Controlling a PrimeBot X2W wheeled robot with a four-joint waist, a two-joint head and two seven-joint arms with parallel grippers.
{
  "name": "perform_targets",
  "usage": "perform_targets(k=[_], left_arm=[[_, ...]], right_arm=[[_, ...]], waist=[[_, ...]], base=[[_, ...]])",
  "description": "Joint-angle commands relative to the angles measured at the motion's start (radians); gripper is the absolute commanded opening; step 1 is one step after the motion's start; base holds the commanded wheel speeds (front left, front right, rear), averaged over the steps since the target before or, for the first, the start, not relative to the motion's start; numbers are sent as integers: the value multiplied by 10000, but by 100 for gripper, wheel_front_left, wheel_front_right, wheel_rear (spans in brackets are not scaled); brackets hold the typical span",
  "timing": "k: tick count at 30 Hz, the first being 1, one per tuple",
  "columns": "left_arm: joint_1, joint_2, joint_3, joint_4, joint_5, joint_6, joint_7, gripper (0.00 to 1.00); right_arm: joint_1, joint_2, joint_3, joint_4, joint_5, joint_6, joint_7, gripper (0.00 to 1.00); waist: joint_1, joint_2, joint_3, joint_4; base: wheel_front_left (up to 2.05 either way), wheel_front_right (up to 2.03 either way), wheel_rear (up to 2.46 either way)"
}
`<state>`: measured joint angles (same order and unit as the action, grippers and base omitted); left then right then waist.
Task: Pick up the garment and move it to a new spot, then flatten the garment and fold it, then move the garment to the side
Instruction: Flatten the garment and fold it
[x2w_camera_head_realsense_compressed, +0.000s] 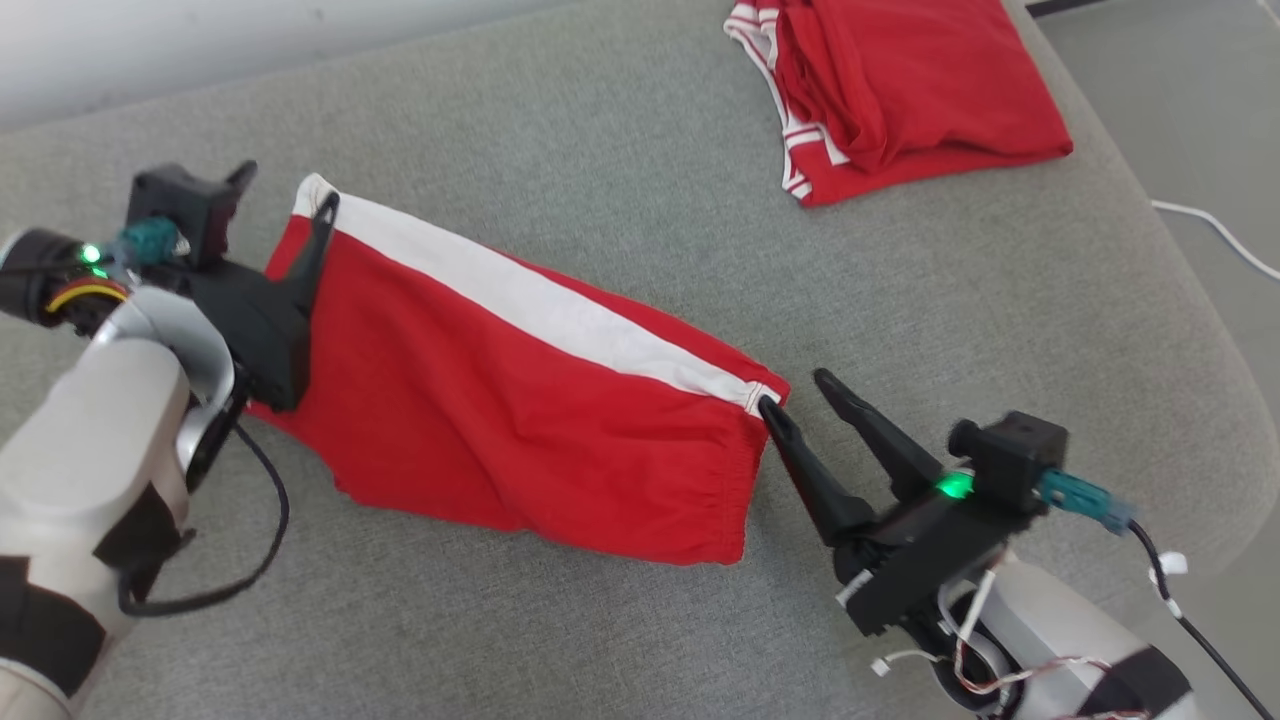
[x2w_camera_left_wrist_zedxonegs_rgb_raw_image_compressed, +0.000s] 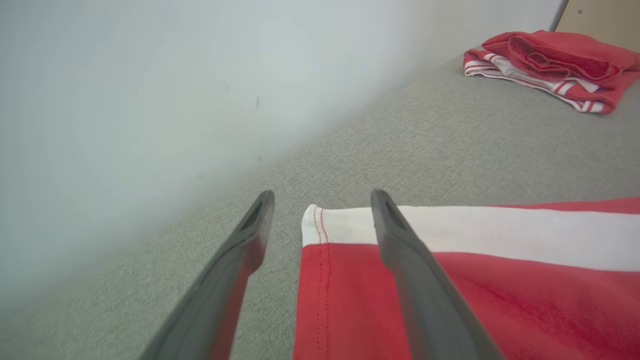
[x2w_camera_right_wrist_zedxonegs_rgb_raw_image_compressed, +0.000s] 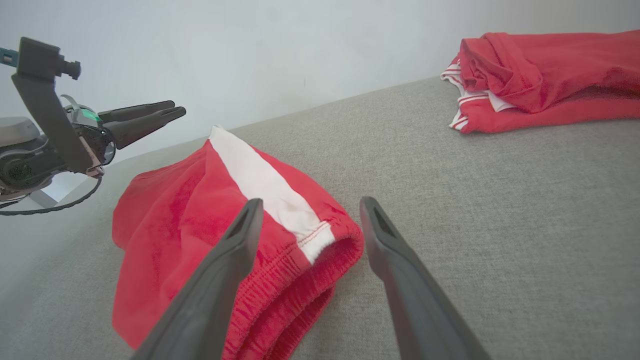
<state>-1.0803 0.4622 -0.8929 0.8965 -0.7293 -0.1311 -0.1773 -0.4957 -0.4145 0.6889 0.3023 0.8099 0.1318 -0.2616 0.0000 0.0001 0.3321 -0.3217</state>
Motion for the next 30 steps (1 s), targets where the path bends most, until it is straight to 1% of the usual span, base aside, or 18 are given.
perform_targets(k=[1, 5, 8, 14, 19, 23, 25, 30], left_arm=[[267, 23, -117, -8, -139, 19, -222, 100], [441, 112, -184, -36, -383, 19, -490, 100], [625, 241, -123, -117, -471, 19, -712, 100], [1054, 426, 88, -369, -398, 19, -874, 100], [1379, 544, 316, -597, -296, 43, -873, 100], [1649, 581, 343, -511, -399, 38, -877, 100], [1794, 614, 265, -473, -490, 32, -826, 100], [2097, 759, -76, -475, -1088, 24, -48, 100]], right_arm=[[341, -72, -290, -170, -266, -28, -36, 100], [805, -102, -830, -455, -595, -28, -37, 100], [1134, 4, -1632, -834, -1129, -28, -37, 100], [2024, 840, -3597, -1479, -2463, -28, -22, 100], [2778, 1497, -4552, -1948, -3791, -28, -19, 100], [3379, 1993, -4732, -2361, -4890, -28, -20, 100], [3614, 2303, -4721, -2379, -5146, -28, -20, 100], [3894, 2832, -4486, -2275, -5699, -28, -20, 100]], waist=[[0, -1, -398, 107], [0, -1, -712, 173], [0, -1, -984, 195], [0, -1, -1375, 274], [0, -1, -1474, 327], [0, -1, -1477, 297], [0, -1, -1439, 251], [0, -1, -1304, 112]], base=[[0, 0, 0], [0, 0, 0], [0, 0, 0], [0, 0, 0], [0, 0, 0], [0, 0, 0], [0, 0, 0], [0, 0, 0]])
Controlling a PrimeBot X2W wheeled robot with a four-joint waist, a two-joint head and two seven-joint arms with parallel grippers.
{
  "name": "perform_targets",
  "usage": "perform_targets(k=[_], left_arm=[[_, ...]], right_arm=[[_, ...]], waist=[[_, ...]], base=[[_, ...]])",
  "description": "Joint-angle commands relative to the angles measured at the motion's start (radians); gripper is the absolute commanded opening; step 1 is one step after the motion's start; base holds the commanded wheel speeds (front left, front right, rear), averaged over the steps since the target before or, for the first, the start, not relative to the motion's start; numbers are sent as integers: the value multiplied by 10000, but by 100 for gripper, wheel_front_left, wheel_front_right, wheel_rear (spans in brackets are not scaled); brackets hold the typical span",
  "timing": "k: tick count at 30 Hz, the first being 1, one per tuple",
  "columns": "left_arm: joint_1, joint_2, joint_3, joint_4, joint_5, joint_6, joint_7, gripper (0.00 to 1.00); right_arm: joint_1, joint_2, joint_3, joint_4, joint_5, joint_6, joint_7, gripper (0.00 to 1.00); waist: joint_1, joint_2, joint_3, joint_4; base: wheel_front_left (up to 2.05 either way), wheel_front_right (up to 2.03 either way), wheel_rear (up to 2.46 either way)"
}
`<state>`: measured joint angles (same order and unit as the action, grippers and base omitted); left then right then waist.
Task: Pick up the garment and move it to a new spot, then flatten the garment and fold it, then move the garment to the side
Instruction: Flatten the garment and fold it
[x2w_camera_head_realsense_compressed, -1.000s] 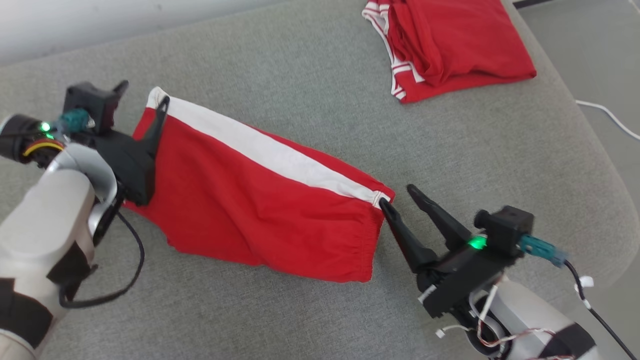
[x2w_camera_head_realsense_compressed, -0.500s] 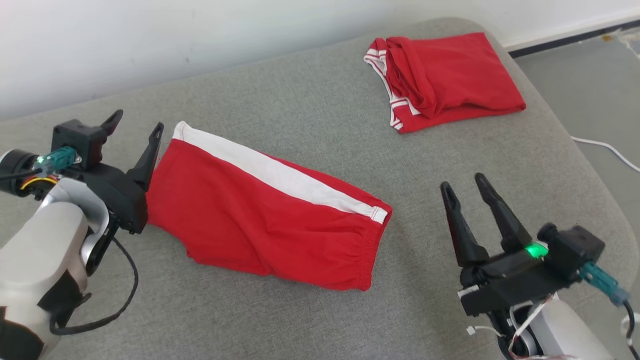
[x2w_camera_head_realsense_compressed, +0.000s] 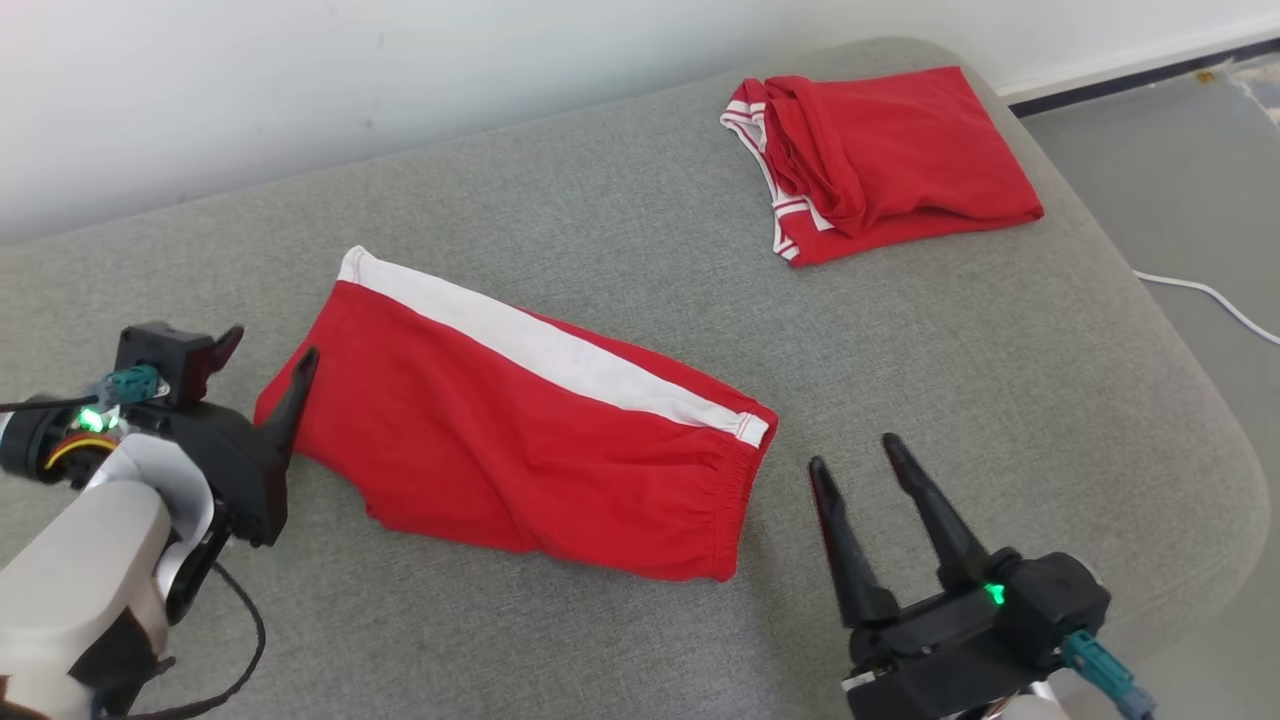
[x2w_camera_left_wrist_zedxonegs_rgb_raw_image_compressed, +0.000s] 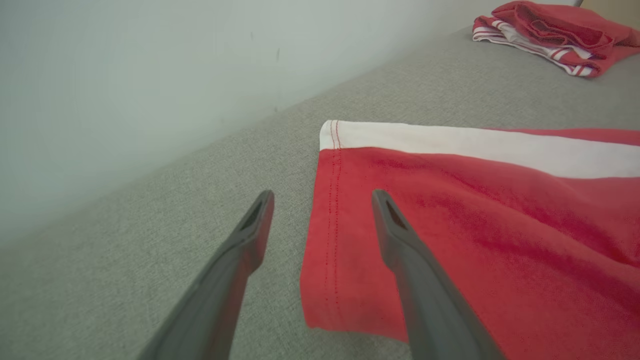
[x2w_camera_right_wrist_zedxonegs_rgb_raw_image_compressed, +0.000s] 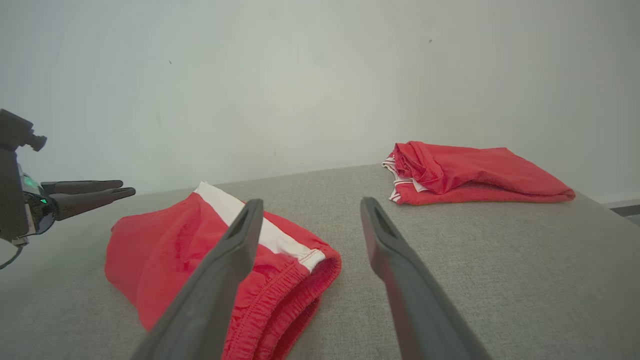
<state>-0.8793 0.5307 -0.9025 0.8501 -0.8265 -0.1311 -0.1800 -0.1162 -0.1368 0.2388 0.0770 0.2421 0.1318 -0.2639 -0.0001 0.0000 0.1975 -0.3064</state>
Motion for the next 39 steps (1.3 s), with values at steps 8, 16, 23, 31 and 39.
perform_targets(k=[8, 16, 23, 31, 39], left_arm=[[211, 583, -599, 48, -922, 21, 1413, 100], [222, 514, -756, 366, -1967, 19, 2622, 100], [233, 436, -990, 85, -2422, 20, 3083, 0], [273, 282, -1123, -410, -2562, 22, 2226, 0], [856, 69, -1082, -630, -2537, 101, 957, 0]], right_arm=[[-63, 343, 155, 190, -103, -28, 3, 100], [-154, 395, 226, 253, -39, -29, 3, 100], [-112, 365, 196, 304, -23, -29, 3, 100], [-31, 154, 200, 400, 69, -29, 3, 100], [290, 40, -110, 490, 135, -29, 3, 100]], waist=[[1, 0, 288, -337], [1, 0, 454, -519], [1, 0, 400, -370], [1, 0, -129, 198], [1, 0, -742, 955]], base=[[0, 0, 0], [0, 0, 0], [0, 0, 0], [0, 0, 0], [0, 0, 0]])
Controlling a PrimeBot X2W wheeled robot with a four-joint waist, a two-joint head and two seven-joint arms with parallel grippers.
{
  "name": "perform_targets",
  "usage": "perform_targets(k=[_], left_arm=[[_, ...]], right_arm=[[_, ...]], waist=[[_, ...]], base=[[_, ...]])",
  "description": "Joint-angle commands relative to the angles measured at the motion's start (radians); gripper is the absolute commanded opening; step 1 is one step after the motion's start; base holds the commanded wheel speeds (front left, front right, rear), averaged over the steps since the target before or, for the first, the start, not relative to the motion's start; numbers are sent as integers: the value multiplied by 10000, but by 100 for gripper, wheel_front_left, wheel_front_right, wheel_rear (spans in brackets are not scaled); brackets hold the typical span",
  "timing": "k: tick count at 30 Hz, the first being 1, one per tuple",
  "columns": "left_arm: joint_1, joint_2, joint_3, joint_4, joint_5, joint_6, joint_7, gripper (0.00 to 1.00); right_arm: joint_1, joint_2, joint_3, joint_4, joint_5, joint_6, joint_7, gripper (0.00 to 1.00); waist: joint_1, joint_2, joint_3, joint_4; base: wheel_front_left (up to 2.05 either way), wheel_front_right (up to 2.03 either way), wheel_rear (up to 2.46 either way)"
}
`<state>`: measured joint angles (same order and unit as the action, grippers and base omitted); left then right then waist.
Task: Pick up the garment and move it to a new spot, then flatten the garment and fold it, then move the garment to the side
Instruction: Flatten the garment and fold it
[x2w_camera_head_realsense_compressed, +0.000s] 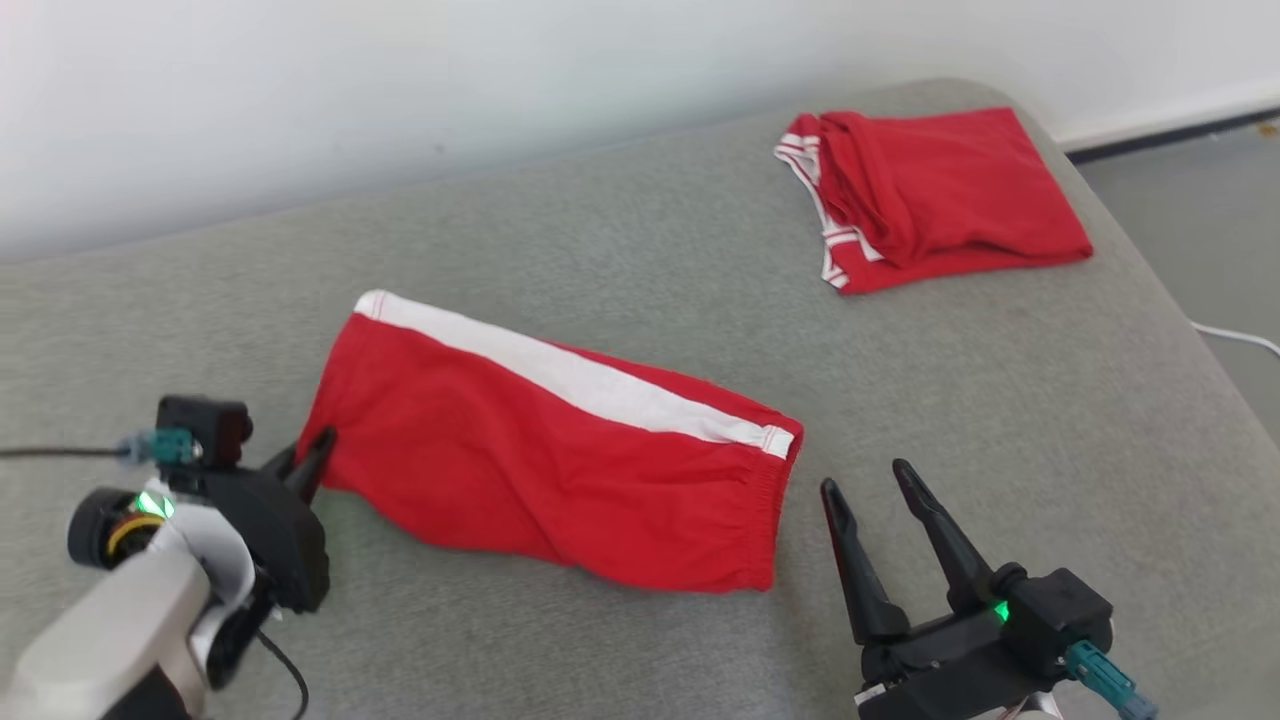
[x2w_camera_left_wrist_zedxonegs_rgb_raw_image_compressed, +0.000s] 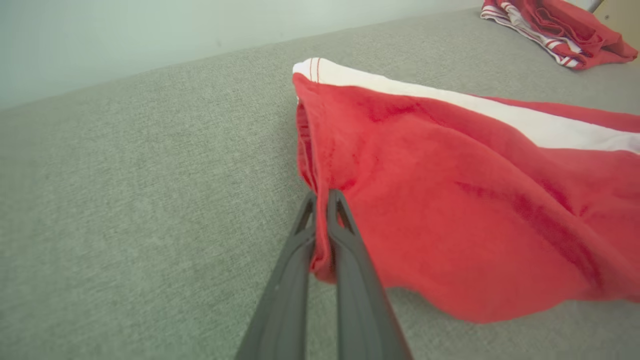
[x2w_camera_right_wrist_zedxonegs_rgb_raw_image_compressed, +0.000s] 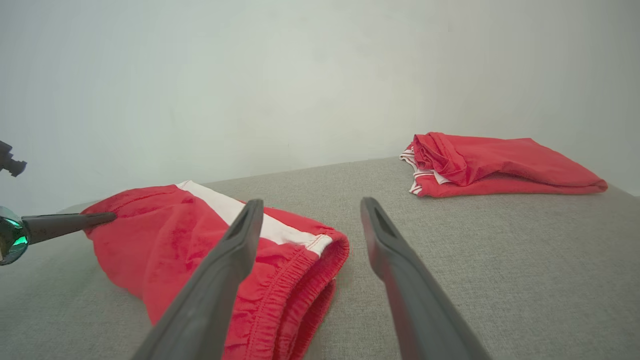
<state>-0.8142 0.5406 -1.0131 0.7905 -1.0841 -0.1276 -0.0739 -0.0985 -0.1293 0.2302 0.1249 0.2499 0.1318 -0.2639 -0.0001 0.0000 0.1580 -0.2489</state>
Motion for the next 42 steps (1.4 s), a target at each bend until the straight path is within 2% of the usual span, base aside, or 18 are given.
perform_targets(k=[1, 5, 7, 16, 22, 30, 31, 32, 35, 42], left_arm=[[344, -80, 27, -104, 36, 122, -255, 0], [1048, -80, 129, -479, -91, 500, -881, 0], [1682, -76, 202, -880, -196, 873, -1225, 0], [3629, -22, 552, -2461, -527, 1927, -1786, 0], [4503, -177, 690, -3220, -595, 2420, -1875, 0], [5081, -382, 837, -3506, -398, 2712, -1906, 0], [5042, -378, 901, -3526, -156, 2748, -1916, 40], [4995, -391, 1070, -3591, 103, 2817, -1921, 100], [5204, -549, 1828, -3872, 1021, 3048, -1907, 100], [6267, -1104, 4193, -4982, 3897, 3467, -1911, 100]], right_arm=[[178, -39, -96, 19, 42, -29, 3, 100], [391, -5, -260, 14, 33, -29, 1, 100], [614, 0, -405, 29, 52, -29, 3, 100], [1235, 111, -886, 138, 112, -29, 1, 100], [1504, 210, -1131, 218, 99, -29, 3, 100], [1451, 162, -1091, 314, 43, -29, 3, 100], [1452, 150, -1104, 321, 43, -29, 3, 100], [1457, 139, -1111, 324, 40, -29, 3, 100], [1441, 115, -1141, 353, 25, -29, 3, 100], [1399, 130, -1298, 387, 48, -29, 3, 100]], waist=[[1, 0, -406, 484], [1, 0, -588, 791], [1, 0, -713, 1019], [1, 0, -969, 1684], [1, 0, -1107, 2031], [1, 0, -1144, 2242], [1, 0, -1165, 2272], [1, 0, -1176, 2293], [1, 0, -1225, 2344], [1, 0, -1371, 2381]], base=[[0, 0, 0], [0, 0, 0], [0, 0, 0], [0, 0, 0], [0, 0, 0], [0, 0, 0], [0, 0, 0], [0, 0, 0], [0, 0, 0], [0, 0, 0]])
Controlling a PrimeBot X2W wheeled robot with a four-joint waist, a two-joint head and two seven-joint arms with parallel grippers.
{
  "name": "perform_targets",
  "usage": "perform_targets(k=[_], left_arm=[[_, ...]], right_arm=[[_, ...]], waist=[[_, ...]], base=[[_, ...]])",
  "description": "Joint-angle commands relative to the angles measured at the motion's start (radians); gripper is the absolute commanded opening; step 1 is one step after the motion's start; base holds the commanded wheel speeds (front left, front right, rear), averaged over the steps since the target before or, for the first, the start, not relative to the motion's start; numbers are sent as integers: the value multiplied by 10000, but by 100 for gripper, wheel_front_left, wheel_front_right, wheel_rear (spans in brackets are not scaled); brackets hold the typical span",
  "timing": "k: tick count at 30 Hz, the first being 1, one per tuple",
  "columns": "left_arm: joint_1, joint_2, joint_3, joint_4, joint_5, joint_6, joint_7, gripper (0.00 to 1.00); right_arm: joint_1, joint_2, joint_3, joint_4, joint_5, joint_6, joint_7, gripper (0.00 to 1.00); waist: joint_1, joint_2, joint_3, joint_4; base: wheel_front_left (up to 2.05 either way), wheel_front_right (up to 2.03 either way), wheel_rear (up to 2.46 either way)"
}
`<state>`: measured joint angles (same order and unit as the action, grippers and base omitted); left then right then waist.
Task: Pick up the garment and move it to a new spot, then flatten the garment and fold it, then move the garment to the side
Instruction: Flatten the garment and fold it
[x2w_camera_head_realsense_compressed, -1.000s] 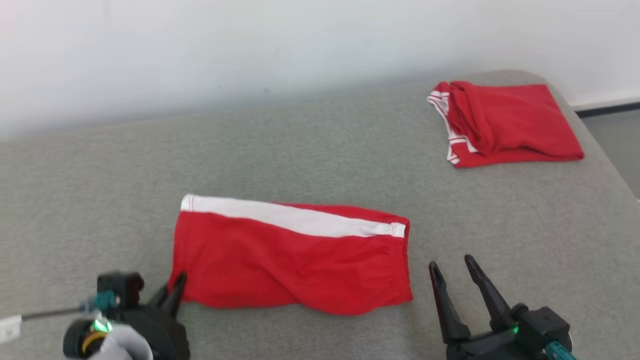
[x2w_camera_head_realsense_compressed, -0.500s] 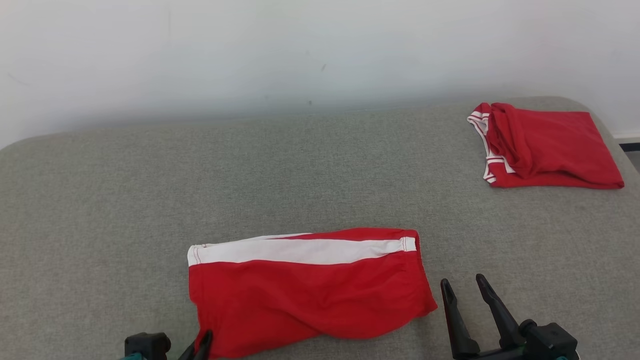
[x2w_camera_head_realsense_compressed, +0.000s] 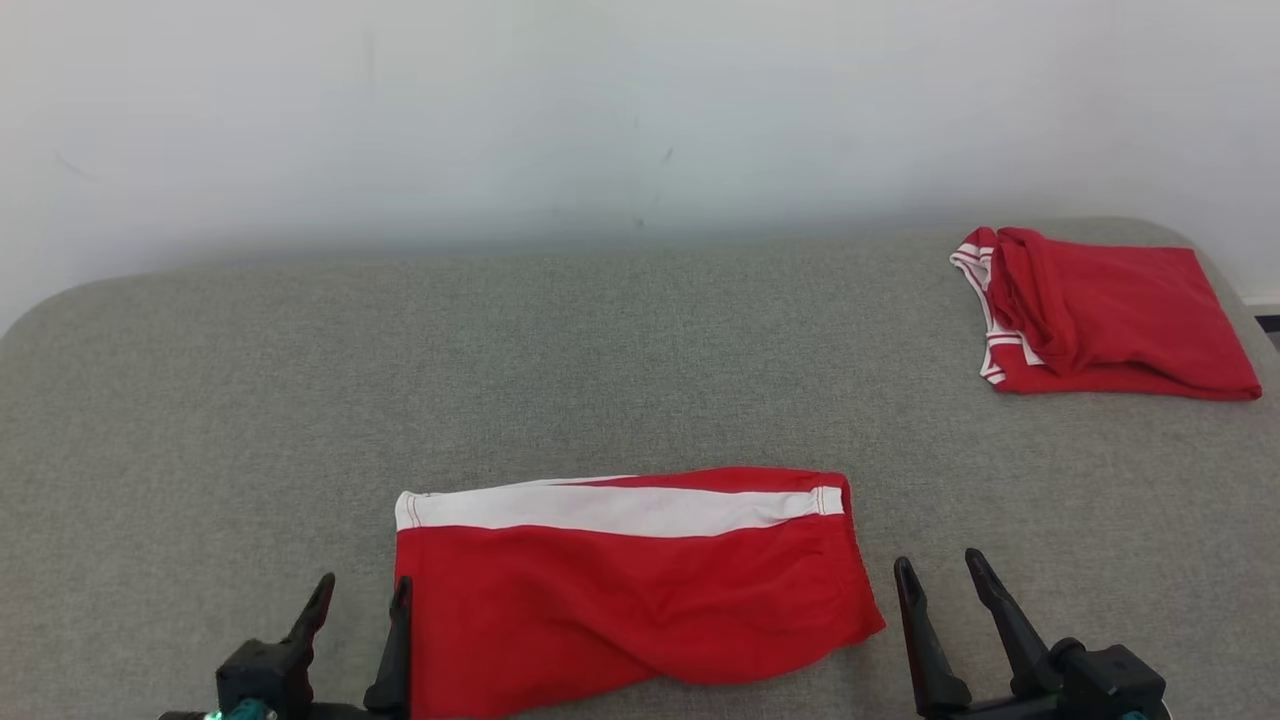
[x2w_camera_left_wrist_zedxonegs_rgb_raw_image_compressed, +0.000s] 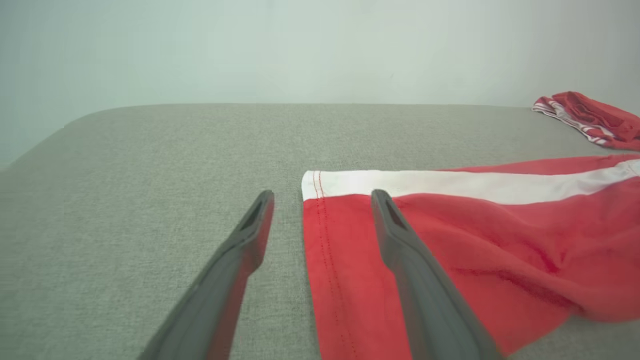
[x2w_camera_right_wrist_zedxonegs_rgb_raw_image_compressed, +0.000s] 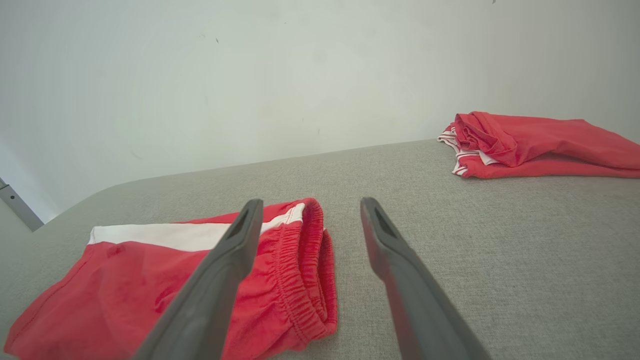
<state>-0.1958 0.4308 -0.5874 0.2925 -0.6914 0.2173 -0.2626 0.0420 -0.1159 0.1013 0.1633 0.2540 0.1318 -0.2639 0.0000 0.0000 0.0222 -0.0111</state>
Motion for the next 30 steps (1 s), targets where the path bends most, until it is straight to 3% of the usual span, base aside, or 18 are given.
perform_targets(k=[1, 7, 17, 23, 30], left_arm=[[273, -122, 275, -157, 365, 25, -25, 100], [1303, -918, 2222, -1042, 2608, -151, -26, 100], [2619, -2572, 4919, -1944, 4727, -1019, -27, 100], [2893, -3200, 5953, -1872, 5349, -1715, -27, 100], [2868, -3538, 6367, -1761, 5778, -2250, -27, 100]], right_arm=[[-6, 14, -37, 14, 10, -29, 3, 100], [8, 172, -229, 78, 63, -29, 3, 100], [128, 244, -340, 432, 33, -29, 3, 100], [40, 223, -363, 723, -39, -29, 3, 100], [-480, 59, -112, 1358, -117, -29, 3, 100]], waist=[[0, 0, -42, 9], [0, 0, -96, 47], [0, 0, -146, 111], [0, 0, -140, 207], [0, 0, -114, 304]], base=[[0, 0, 0], [0, 0, 0], [0, 0, 0], [0, 0, 0], [0, 0, 0]])
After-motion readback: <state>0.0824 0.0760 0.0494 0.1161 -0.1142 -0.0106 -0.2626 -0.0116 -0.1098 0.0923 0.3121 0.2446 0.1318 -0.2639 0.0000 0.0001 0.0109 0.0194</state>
